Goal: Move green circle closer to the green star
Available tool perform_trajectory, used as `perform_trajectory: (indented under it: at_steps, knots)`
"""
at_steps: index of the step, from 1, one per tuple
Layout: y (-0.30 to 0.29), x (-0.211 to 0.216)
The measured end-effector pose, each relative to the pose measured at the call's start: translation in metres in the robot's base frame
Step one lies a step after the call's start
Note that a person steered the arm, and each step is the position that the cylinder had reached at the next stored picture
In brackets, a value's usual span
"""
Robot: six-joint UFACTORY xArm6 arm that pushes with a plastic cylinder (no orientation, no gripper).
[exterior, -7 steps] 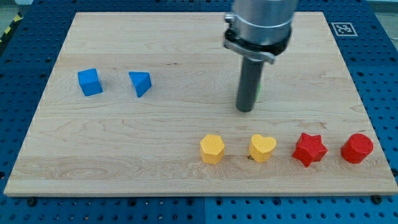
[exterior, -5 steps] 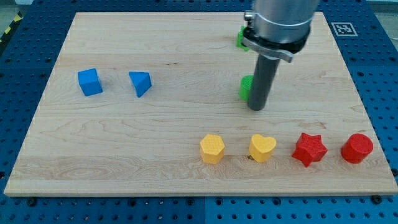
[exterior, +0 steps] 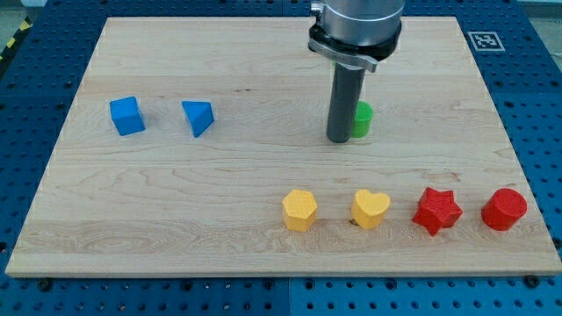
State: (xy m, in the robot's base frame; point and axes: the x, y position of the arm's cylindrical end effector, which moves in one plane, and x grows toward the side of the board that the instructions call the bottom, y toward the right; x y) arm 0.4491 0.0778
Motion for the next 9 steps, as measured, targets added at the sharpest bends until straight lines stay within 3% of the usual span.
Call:
perform_trajectory:
  at_steps: [6,8,9]
  knots:
    - [0.033,-0.052]
    - [0.067,-0.030]
    - [0.076,-0.048]
